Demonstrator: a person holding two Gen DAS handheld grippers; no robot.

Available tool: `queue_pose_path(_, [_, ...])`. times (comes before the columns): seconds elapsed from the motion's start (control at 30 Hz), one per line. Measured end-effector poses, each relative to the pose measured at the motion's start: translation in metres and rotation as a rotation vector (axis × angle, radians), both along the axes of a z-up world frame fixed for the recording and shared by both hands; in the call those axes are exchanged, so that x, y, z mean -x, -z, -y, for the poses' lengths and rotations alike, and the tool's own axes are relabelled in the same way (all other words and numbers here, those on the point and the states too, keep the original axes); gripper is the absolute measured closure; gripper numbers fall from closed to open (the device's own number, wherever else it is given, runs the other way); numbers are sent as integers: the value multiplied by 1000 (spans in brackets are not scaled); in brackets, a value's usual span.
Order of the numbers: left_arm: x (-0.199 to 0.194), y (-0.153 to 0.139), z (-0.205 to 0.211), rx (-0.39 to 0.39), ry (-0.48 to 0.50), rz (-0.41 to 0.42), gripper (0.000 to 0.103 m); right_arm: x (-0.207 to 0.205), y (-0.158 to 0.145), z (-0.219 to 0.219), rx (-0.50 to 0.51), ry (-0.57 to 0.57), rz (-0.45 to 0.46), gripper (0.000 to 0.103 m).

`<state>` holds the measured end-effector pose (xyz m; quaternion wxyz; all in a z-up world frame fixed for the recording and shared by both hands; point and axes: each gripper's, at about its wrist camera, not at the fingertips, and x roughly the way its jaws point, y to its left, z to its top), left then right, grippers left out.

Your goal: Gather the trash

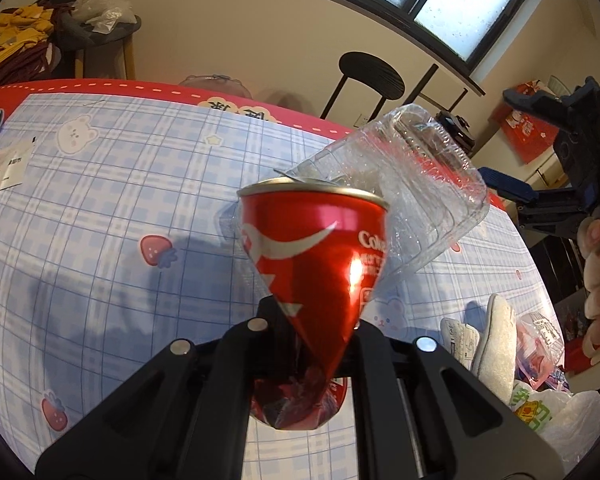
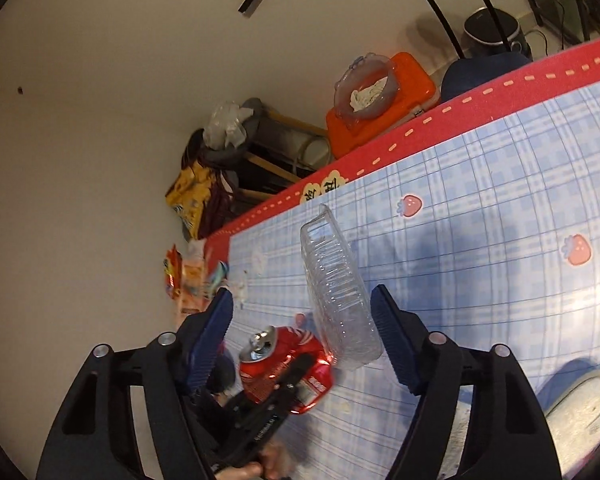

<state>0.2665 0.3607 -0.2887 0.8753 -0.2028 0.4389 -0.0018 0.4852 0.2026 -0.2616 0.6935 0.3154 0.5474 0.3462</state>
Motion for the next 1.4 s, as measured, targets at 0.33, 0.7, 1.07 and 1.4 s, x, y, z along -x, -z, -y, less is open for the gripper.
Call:
queue_pose_path(0.33, [8,-3,-2,3,-33,2,95,11,17,1,-211,62,-191,45])
queue_pose_path(0.7, [19,-6,-4,9,-44,-1,96,34,18,-42,-62,-24,-102,82])
queue_pose_path(1.07, [50,-65,-12,13,-102,105,96,59,-50,-42,114,-133,191,87])
queue_pose_path(1.4, [78,-145,38,-26,-71,214,96,118,-126,25,206,-117,490,87])
